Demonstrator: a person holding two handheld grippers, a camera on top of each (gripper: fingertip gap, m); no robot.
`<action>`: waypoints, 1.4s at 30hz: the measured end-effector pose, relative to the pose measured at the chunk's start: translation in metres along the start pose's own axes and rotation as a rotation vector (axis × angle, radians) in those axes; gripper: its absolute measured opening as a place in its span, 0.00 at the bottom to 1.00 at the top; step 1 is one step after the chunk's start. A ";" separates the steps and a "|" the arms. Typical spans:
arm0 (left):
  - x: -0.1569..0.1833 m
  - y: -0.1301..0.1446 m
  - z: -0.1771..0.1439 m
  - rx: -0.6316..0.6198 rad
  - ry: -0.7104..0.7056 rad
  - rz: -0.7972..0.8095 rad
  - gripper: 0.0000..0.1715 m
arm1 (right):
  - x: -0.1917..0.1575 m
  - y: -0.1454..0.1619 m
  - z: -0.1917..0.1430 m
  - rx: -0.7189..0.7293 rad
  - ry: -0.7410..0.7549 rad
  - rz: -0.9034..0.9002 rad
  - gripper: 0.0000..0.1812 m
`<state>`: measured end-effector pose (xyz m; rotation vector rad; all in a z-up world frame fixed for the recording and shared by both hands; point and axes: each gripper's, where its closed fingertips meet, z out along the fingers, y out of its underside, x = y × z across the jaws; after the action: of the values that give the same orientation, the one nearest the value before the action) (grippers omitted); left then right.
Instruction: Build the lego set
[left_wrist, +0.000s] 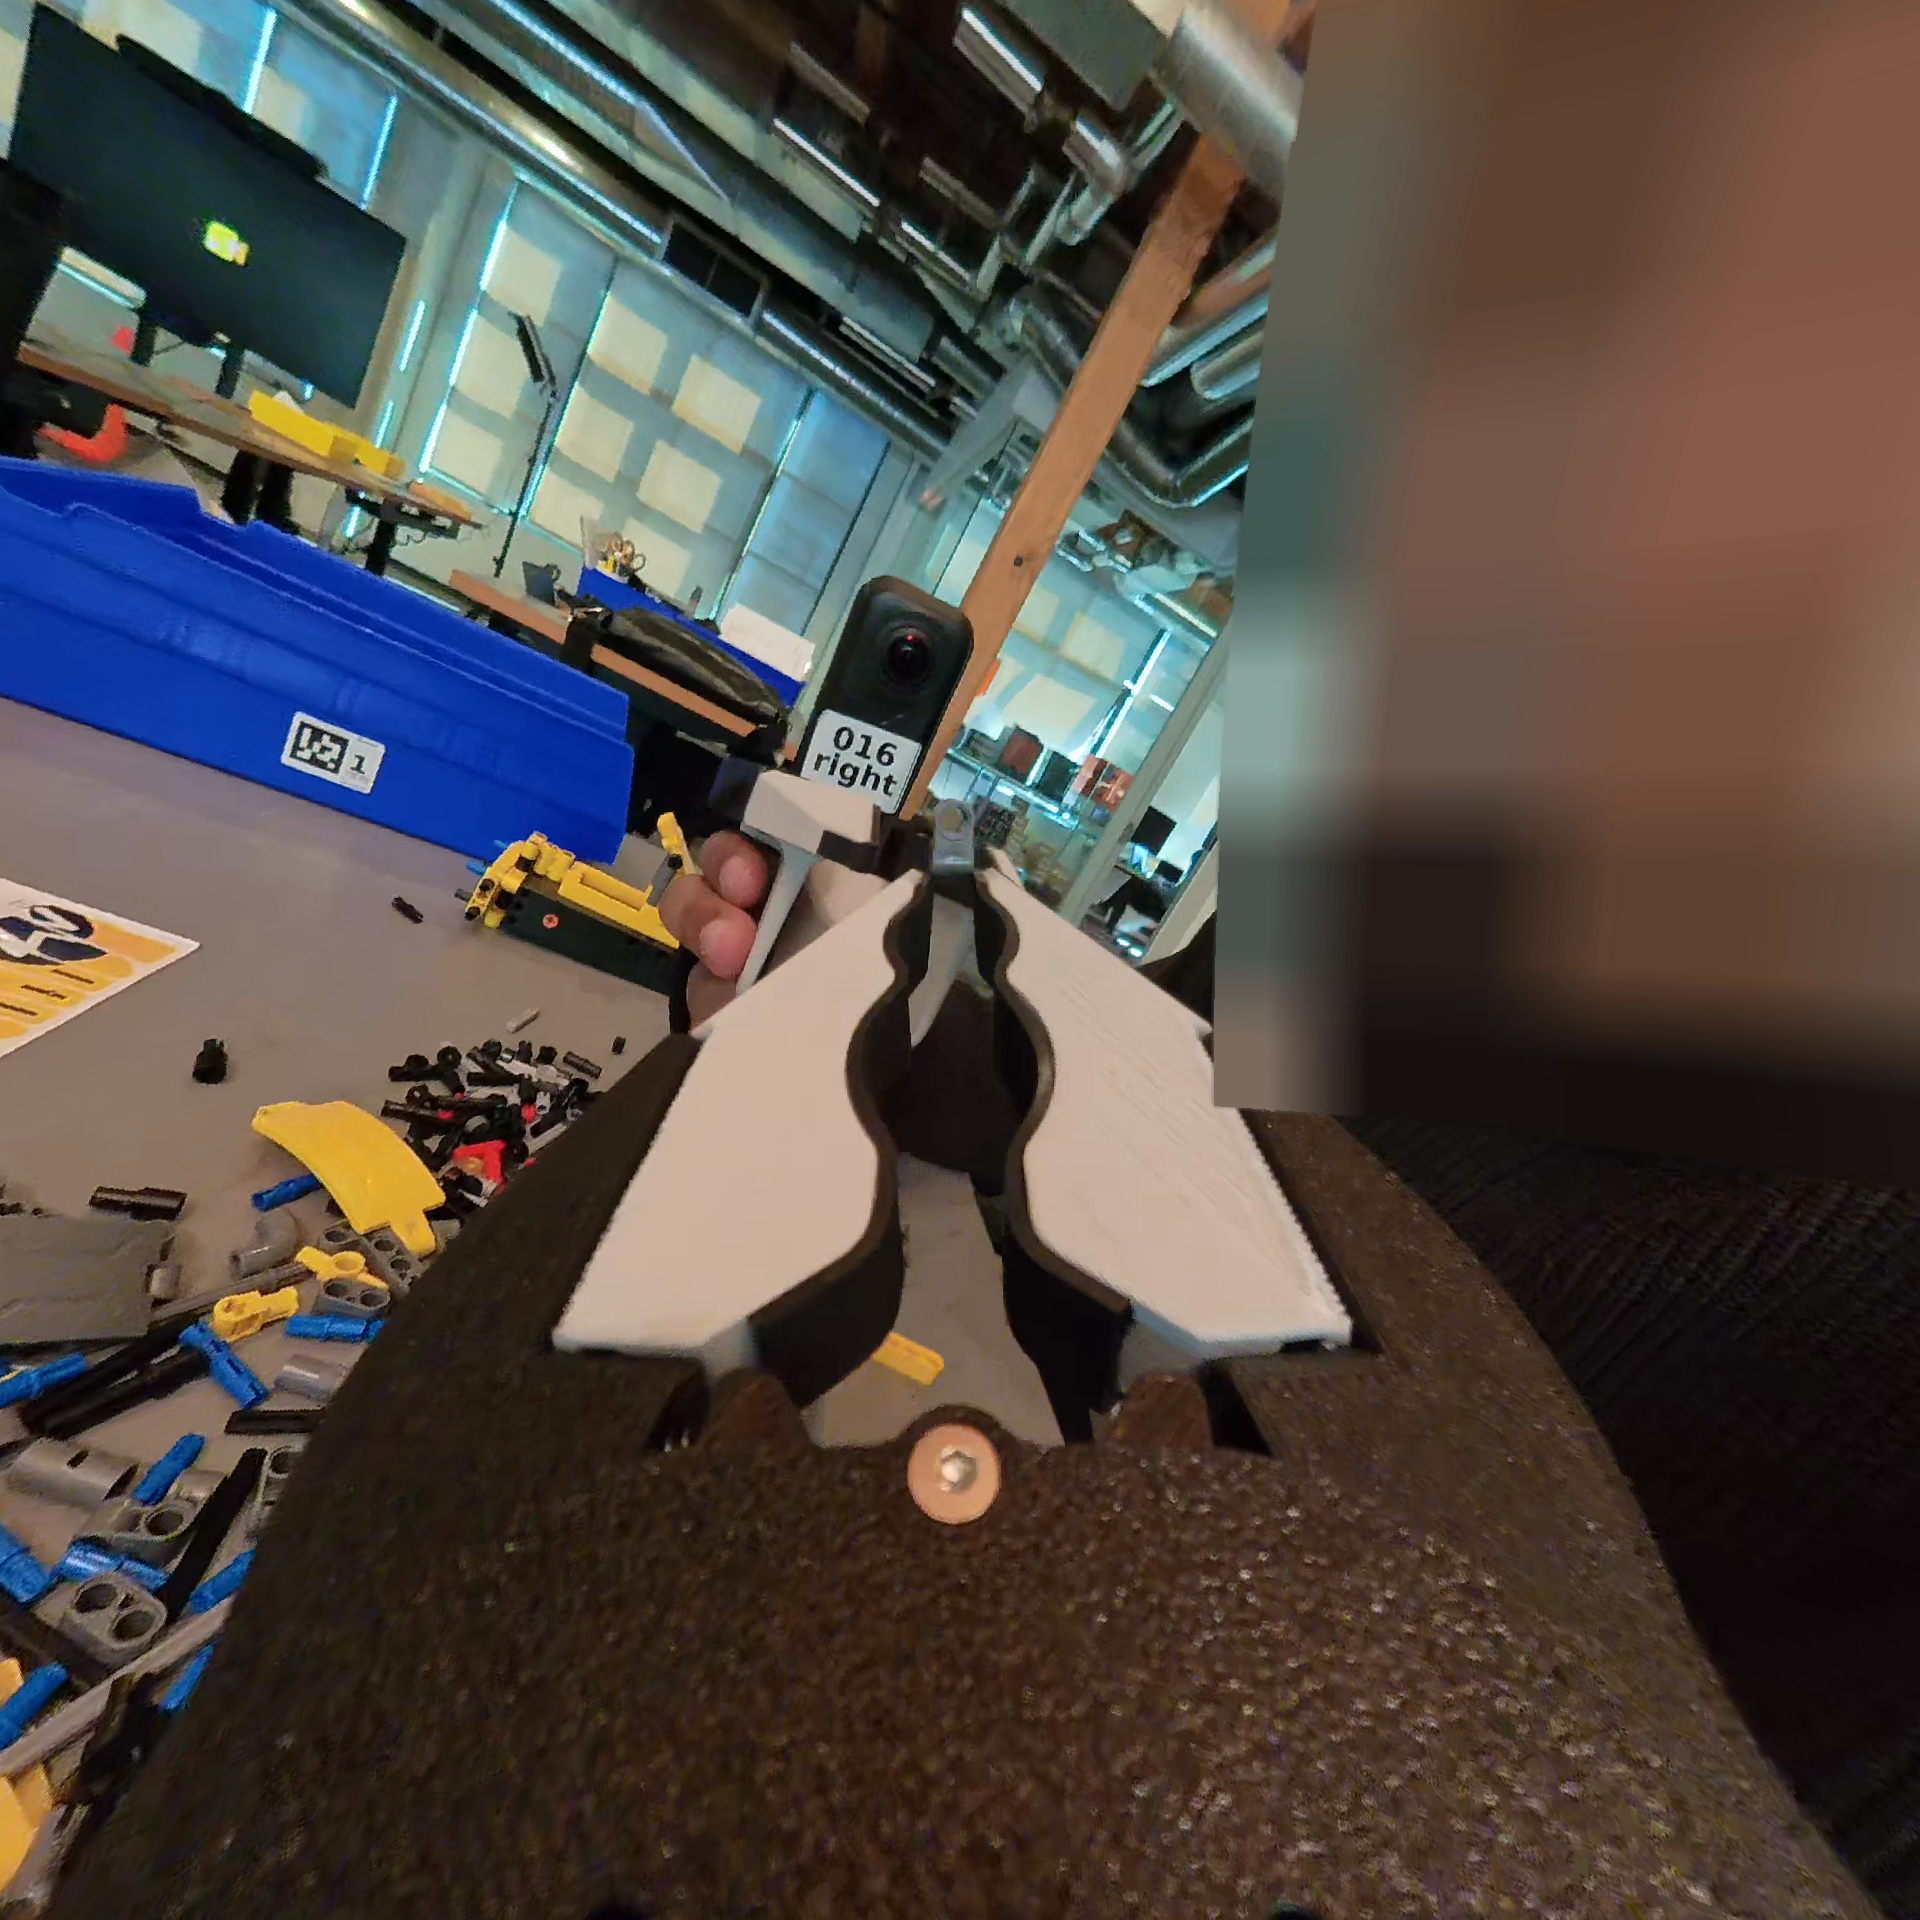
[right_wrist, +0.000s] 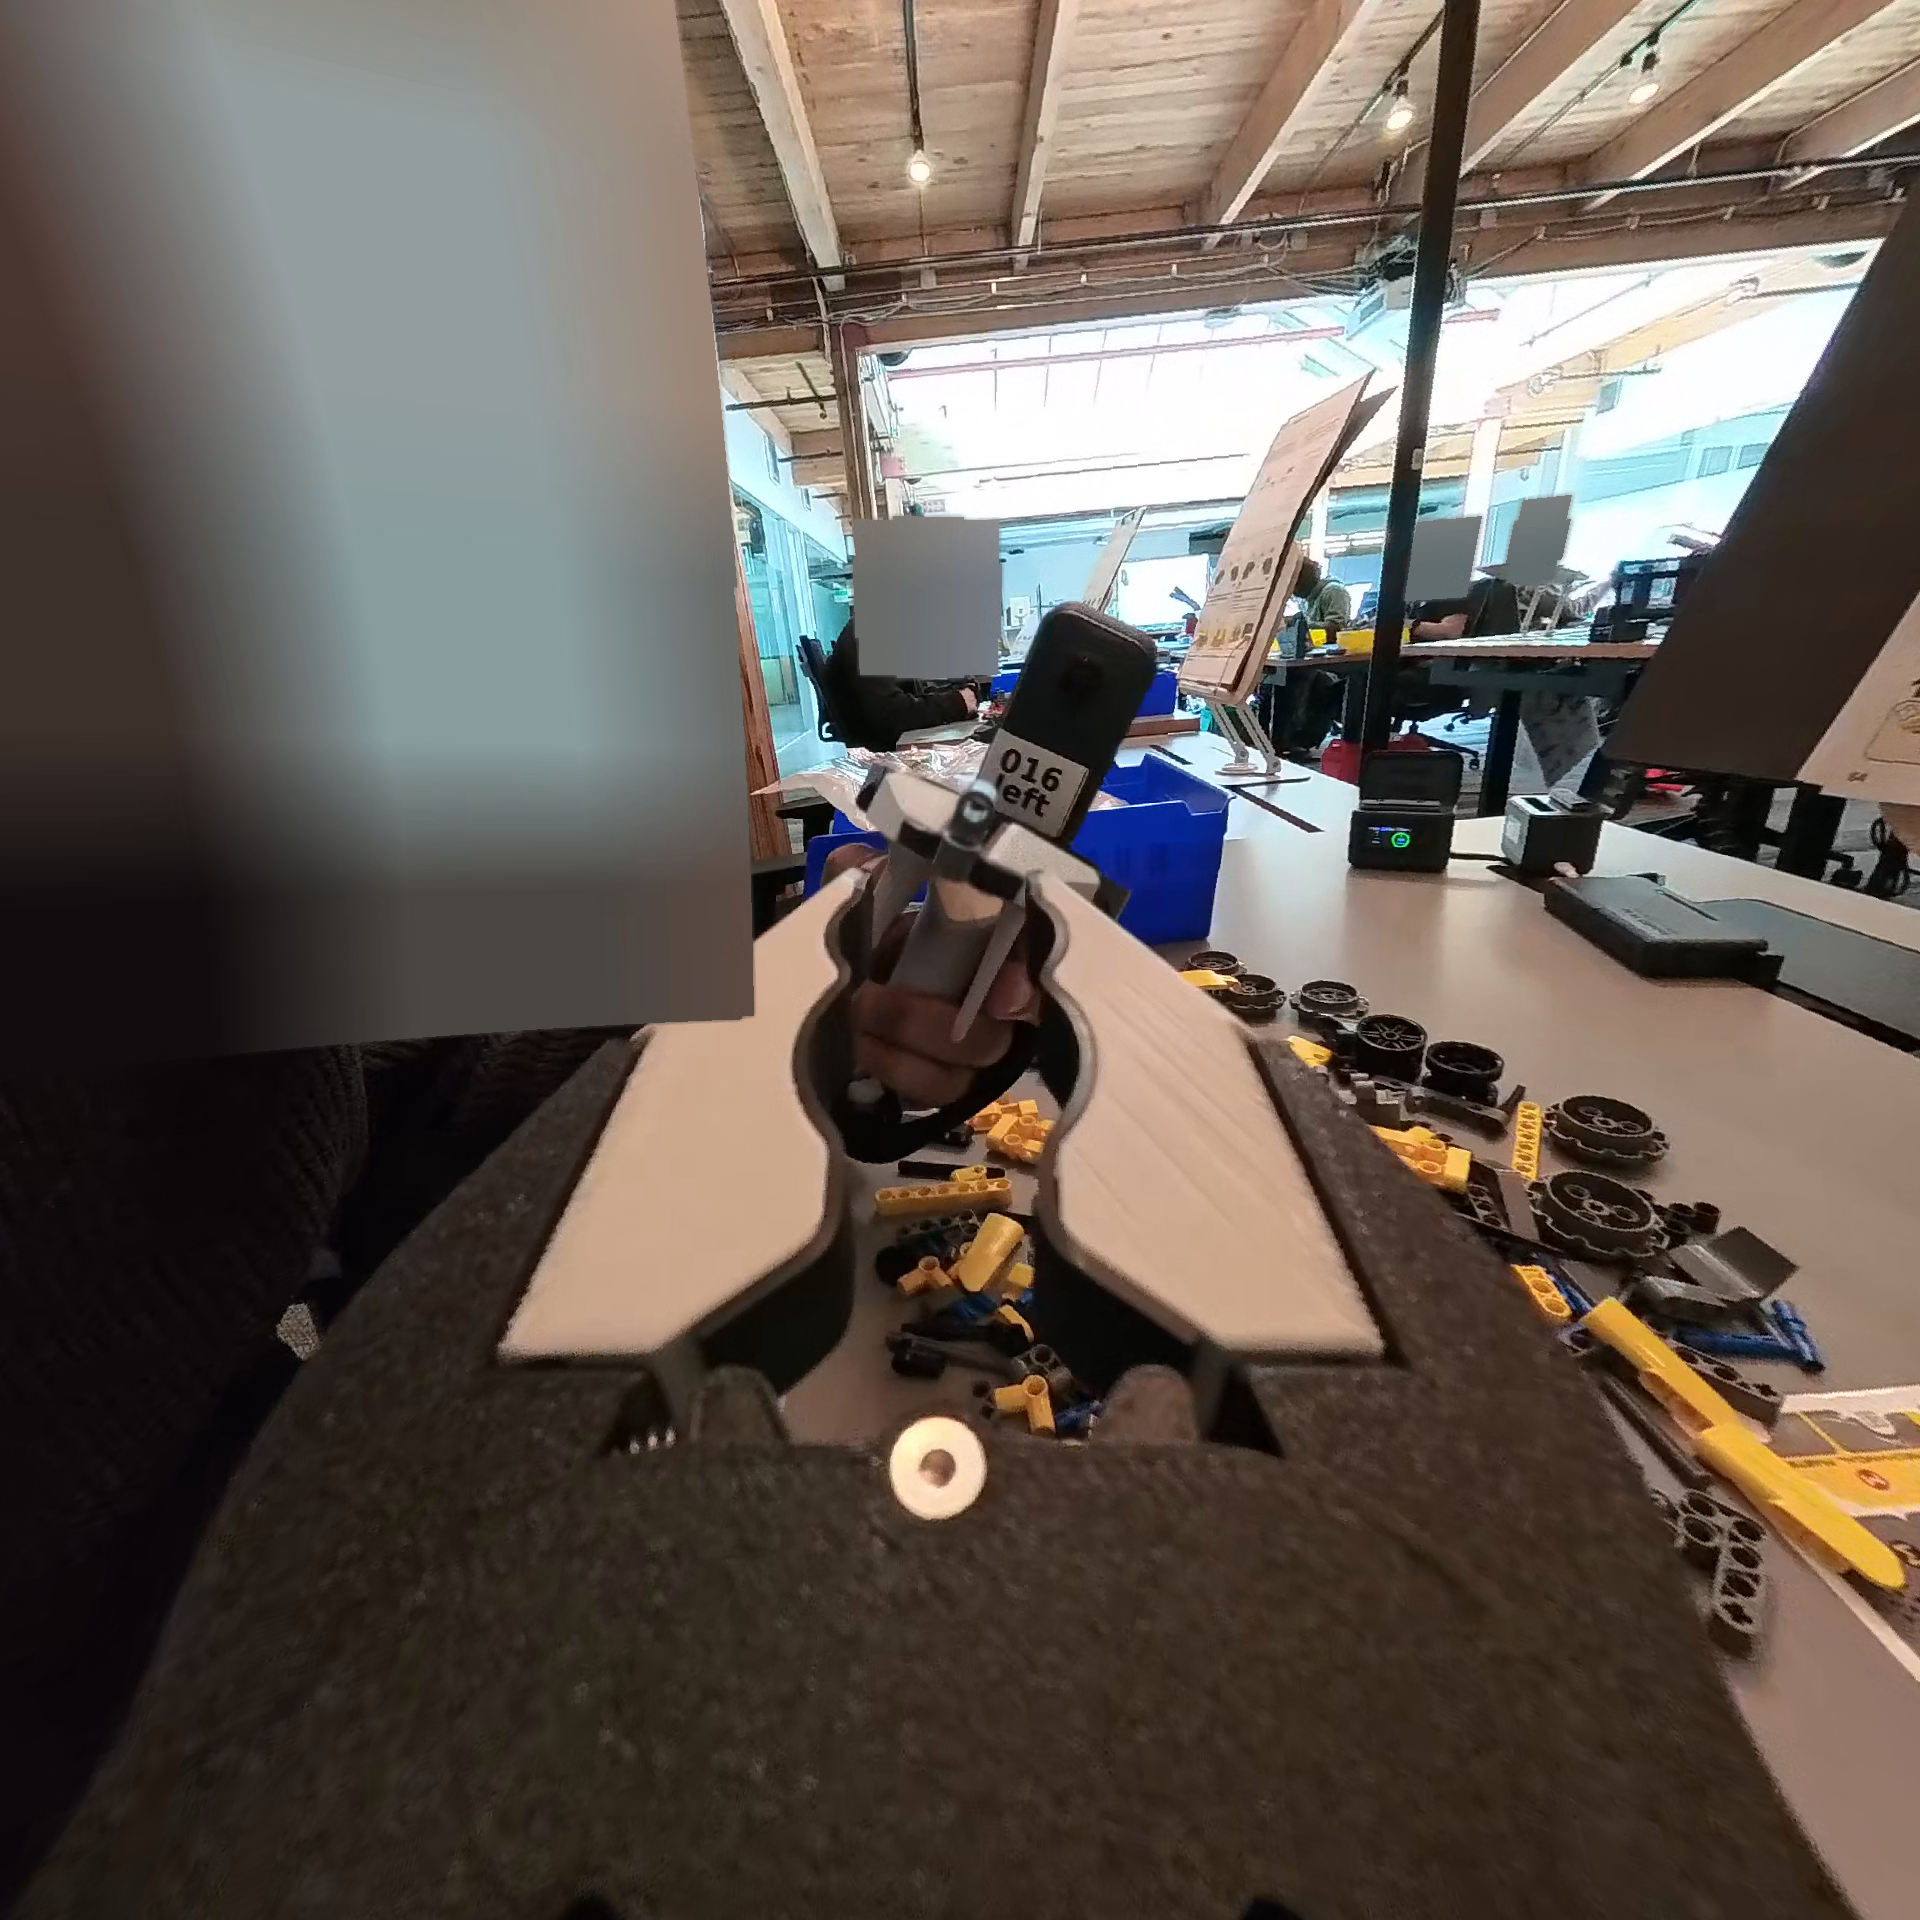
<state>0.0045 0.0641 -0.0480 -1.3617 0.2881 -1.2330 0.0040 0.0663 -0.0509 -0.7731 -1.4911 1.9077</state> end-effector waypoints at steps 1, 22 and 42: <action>-0.001 0.001 0.001 -0.008 -0.005 0.003 0.04 | 0.000 0.000 0.000 0.002 0.000 0.001 0.16; -0.003 0.007 0.004 -0.039 -0.020 0.013 0.04 | 0.004 0.000 -0.001 -0.003 0.012 0.020 0.10; -0.006 0.008 0.004 -0.046 -0.039 0.015 0.04 | 0.003 0.000 -0.001 -0.007 0.013 0.014 0.05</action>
<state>0.0087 0.0687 -0.0563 -1.4189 0.3003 -1.1921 0.0026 0.0696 -0.0515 -0.8002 -1.4890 1.9048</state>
